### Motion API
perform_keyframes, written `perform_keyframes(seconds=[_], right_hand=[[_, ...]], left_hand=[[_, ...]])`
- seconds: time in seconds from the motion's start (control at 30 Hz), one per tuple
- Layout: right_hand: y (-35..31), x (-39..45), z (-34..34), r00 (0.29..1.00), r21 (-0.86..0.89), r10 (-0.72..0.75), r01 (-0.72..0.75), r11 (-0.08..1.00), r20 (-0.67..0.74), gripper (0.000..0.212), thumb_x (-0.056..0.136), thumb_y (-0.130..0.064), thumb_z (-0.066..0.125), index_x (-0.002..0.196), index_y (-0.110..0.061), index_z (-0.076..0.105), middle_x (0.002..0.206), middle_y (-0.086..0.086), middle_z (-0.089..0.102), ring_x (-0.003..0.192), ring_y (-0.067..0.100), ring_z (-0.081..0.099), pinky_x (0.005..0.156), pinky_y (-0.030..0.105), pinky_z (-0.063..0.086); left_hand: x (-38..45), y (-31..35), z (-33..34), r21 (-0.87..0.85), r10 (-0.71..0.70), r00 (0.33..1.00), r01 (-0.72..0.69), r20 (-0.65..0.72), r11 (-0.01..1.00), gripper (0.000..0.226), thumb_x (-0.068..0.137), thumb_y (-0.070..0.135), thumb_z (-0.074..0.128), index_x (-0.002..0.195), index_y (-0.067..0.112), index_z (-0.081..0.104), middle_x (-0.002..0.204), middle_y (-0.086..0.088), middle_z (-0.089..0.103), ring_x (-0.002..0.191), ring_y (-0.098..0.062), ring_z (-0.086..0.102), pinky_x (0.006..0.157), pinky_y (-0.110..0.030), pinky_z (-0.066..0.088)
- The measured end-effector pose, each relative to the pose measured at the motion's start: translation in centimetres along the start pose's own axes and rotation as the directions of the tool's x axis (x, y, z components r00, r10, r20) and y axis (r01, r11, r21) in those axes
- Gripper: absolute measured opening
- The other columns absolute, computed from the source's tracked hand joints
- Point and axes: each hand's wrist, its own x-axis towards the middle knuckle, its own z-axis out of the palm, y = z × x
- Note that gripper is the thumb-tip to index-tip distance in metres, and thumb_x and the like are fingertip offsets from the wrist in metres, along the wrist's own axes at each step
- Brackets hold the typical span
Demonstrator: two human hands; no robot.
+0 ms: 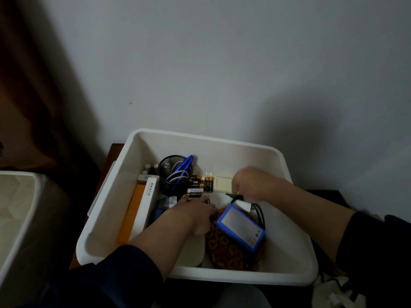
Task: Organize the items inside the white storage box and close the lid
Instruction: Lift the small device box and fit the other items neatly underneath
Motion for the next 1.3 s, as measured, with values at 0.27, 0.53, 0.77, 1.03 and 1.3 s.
perform_keyframes(seconds=[0.27,0.53,0.77,1.03,1.3], right_hand=[[0.0,-0.7,1.5,0.974,-0.125,-0.168,0.188,0.974,0.155,0.055,0.089,-0.002,0.068,0.136,-0.03,0.063,0.131,0.003,0.054,0.108,0.023,0.058,0.091,0.037,0.055],[0.5,-0.4,2.3,0.98,-0.109,-0.169,0.18,0.978,0.103,0.054,0.09,-0.005,0.071,0.139,-0.027,0.063,0.129,0.004,0.052,0.112,0.025,0.058,0.095,0.036,0.055],[1.0,0.0,1.9,0.988,0.15,-0.107,0.089,0.985,0.115,0.053,0.078,-0.006,0.079,0.127,-0.025,0.072,0.121,-0.001,0.066,0.11,0.019,0.063,0.095,0.034,0.059],[1.3,0.1,1.7,0.997,0.427,-0.039,0.01,0.904,0.059,0.026,0.078,-0.015,0.077,0.1,-0.029,0.081,0.098,-0.005,0.074,0.088,0.01,0.067,0.064,0.018,0.051],[0.9,0.0,0.9,0.992,0.371,-0.087,0.049,0.927,0.086,0.033,0.09,-0.04,0.069,0.095,-0.01,0.081,0.076,-0.001,0.071,0.071,0.02,0.064,0.067,0.034,0.052]], left_hand=[[0.3,-0.3,0.1,-0.075,-0.006,1.0,0.005,-0.013,0.997,0.05,0.107,0.02,0.044,0.157,0.026,0.043,0.169,-0.003,0.035,0.159,-0.028,0.026,0.129,-0.055,0.016],[0.4,-0.3,0.2,-0.086,0.012,1.0,-0.013,-0.013,0.996,0.054,0.11,0.02,0.042,0.162,0.026,0.037,0.174,-0.001,0.026,0.162,-0.024,0.014,0.13,-0.055,0.008],[-0.1,-0.1,0.0,-0.127,-0.012,1.0,0.01,-0.014,0.992,0.052,0.108,0.018,0.044,0.159,0.025,0.04,0.17,-0.006,0.033,0.16,-0.028,0.023,0.13,-0.054,0.012],[-0.9,0.5,-0.6,-0.187,0.015,1.0,-0.019,-0.023,0.982,0.072,0.108,0.014,0.048,0.166,0.043,0.017,0.172,-0.006,0.03,0.161,-0.03,0.021,0.128,-0.055,0.02],[-1.2,0.5,-1.0,-0.21,-0.01,1.0,0.01,0.0,0.978,0.07,0.101,0.026,0.063,0.163,0.031,0.031,0.166,-0.005,0.039,0.154,-0.029,0.034,0.127,-0.051,0.024]])
